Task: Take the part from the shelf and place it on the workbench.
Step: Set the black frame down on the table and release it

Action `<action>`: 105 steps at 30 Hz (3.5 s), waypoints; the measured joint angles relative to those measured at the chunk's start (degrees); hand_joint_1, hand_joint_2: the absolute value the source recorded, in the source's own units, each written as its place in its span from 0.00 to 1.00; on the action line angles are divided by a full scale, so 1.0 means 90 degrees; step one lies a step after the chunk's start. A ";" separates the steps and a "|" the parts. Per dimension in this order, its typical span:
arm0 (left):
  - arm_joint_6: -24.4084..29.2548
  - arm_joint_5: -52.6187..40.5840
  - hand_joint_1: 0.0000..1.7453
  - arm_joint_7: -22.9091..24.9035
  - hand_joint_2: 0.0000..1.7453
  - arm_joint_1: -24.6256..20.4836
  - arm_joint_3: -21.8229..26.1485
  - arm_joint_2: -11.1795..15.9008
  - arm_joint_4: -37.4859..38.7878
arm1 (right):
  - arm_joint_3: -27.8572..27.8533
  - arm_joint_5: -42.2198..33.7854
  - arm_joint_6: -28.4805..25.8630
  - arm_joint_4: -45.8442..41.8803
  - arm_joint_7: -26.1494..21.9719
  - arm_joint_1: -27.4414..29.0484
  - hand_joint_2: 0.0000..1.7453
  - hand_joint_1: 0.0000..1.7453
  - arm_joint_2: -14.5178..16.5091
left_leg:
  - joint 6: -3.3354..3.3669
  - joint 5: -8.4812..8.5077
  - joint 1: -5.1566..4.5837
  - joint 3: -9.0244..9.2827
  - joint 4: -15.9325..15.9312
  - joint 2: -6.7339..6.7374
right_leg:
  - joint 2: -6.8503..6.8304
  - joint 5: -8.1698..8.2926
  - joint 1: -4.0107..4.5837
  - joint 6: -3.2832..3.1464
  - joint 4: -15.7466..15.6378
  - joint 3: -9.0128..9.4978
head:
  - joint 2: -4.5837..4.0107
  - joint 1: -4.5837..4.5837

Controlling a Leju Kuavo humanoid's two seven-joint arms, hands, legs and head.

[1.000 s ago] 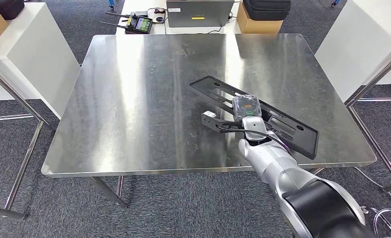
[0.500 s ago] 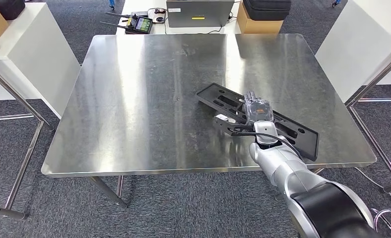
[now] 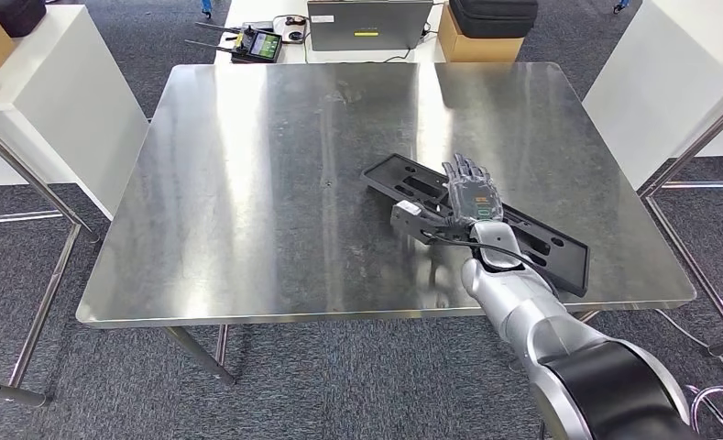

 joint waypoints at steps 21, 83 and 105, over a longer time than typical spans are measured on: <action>0.0011 0.0271 0.00 -0.0559 0.00 0.0254 0.0634 -0.0007 0.0000 | -0.1497 -1.0666 0.6226 -0.7993 -0.3383 0.3852 0.00 0.00 0.1147 | -0.0027 -0.0028 0.0009 0.0015 -0.0002 -0.0036 | -0.0023 -0.0037 0.0012 -0.0006 -0.0004 -0.0048 | 0.0000 0.0001; 0.0139 0.0153 0.00 -0.1064 0.00 0.0333 0.1250 0.0085 0.0000 | -0.2459 -1.0792 0.5695 -0.9879 -0.3972 0.6384 0.00 0.00 0.0720 | 0.0111 -0.0269 0.0053 0.0388 -0.0081 0.0128 | -0.0089 -0.0794 -0.0076 -0.0044 0.1948 -0.0924 | -0.0001 0.0044; 0.0199 0.0075 0.00 -0.1115 0.00 0.0305 0.1327 0.0100 0.0000 | -0.2681 -1.0768 0.5579 -0.9879 -0.4048 0.6532 0.00 0.00 0.0707 | -0.0172 -0.0724 0.0082 0.0864 0.0002 0.0051 | -0.0097 0.0201 -0.0099 -0.0018 0.0206 -0.0232 | 0.0001 0.0008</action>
